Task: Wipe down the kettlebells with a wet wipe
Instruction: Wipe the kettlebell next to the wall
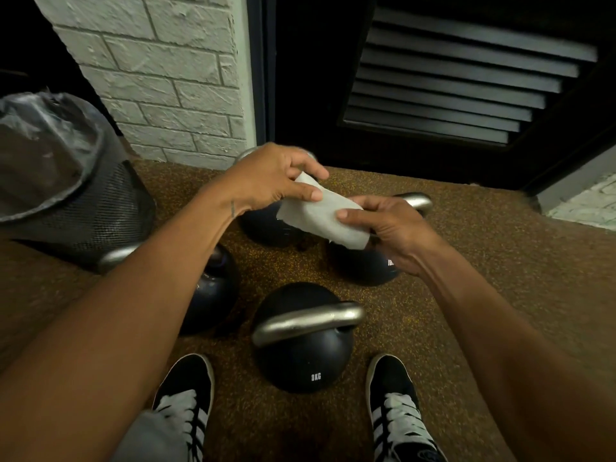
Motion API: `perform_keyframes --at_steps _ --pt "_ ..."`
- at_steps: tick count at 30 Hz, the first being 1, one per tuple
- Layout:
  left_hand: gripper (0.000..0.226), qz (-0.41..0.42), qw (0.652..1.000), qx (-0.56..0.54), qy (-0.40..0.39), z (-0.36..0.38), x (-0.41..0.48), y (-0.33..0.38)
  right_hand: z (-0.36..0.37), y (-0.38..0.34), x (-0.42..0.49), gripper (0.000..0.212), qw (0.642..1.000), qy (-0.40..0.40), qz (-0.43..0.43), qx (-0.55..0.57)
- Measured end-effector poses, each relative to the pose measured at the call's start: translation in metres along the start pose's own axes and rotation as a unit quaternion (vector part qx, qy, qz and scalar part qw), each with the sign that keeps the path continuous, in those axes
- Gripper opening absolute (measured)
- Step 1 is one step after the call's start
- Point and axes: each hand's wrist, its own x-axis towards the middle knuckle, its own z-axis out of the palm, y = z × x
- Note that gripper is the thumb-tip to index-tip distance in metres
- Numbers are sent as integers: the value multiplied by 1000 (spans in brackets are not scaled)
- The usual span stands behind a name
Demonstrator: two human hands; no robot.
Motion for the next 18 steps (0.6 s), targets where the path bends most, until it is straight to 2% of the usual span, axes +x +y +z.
perform_keyframes --at_steps 3,6,8,10,13,18 --pt "25 -7 997 71 30 -3 2 -5 0 2 8 15 997 47 -39 -51" --pt "15 11 989 133 69 -1 3 -11 1 3 14 12 992 68 -58 -89" --pt "11 16 988 137 67 -2 4 -16 0 1 16 12 991 61 -67 -94" --pt "7 12 996 75 56 -3 3 -23 -2 -2 18 12 993 52 -78 -72" --pt "12 -10 995 -68 69 1 2 -34 0 -5 23 15 996 47 -77 -3" --pt "14 -106 956 -227 152 19 7 -44 22 -4 37 19 992 109 -71 -7"
